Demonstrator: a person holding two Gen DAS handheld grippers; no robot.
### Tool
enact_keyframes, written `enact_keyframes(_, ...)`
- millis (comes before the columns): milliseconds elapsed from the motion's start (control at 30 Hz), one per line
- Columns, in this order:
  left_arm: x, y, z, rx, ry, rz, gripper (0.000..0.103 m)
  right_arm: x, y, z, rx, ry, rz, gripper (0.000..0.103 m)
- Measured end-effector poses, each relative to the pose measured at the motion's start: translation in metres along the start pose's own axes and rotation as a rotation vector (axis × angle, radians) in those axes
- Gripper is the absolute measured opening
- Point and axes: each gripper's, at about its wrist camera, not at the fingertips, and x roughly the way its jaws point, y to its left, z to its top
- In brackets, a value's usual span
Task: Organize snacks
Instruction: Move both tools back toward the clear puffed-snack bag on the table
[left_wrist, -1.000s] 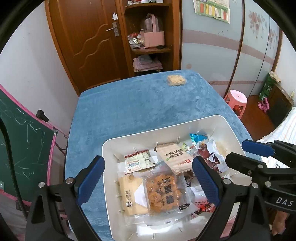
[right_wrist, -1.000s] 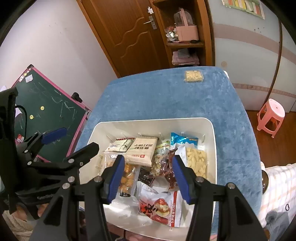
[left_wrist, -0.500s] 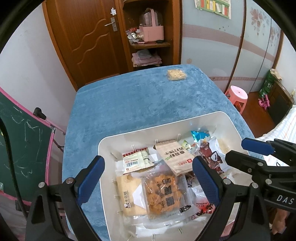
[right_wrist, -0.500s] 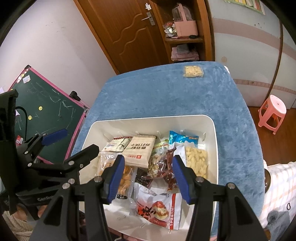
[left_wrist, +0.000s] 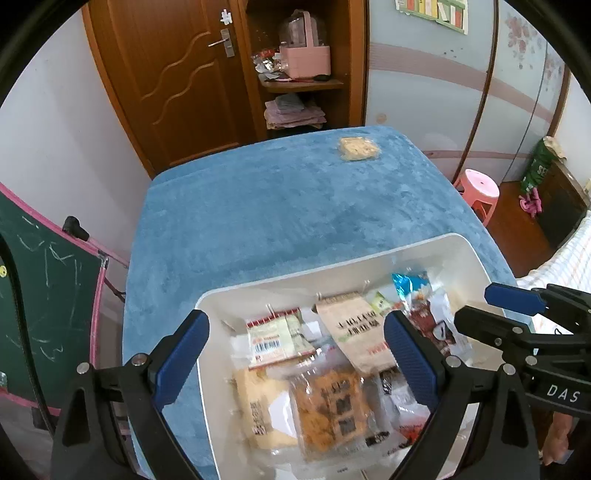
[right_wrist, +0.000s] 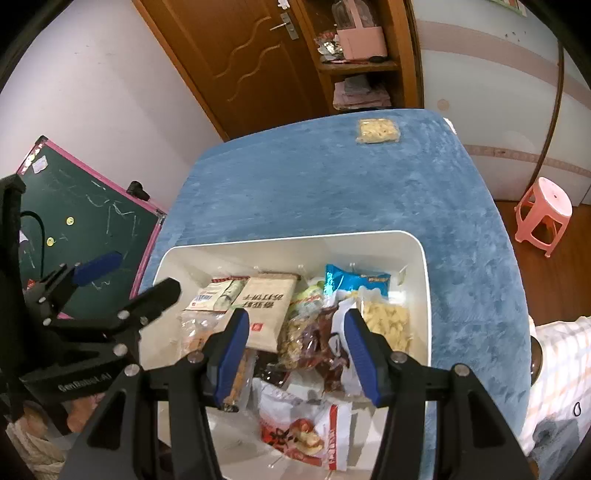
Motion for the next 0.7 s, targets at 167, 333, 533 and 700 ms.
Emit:
enact_keyframes(167, 0.006, 0.008, 0.025, -0.003, -0.019, 0.022, 0.095, 0.007, -0.004, 0.018, -0.032, 0.007, -0.050, 0.054)
enact_keyframes(333, 0.012, 0.024, 0.068, -0.010, -0.043, 0.035, 0.095, 0.005, -0.012, 0.052, -0.065, 0.005, -0.075, 0.054)
enact_keyframes(533, 0.009, 0.046, 0.131, -0.017, -0.076, 0.078, 0.095, -0.019, -0.023, 0.114, -0.091, -0.059, -0.114, 0.054)
enact_keyframes(700, 0.002, 0.065, 0.192, -0.050, -0.119, 0.112, 0.095, -0.045, -0.034, 0.182, -0.096, -0.134, -0.163, 0.054)
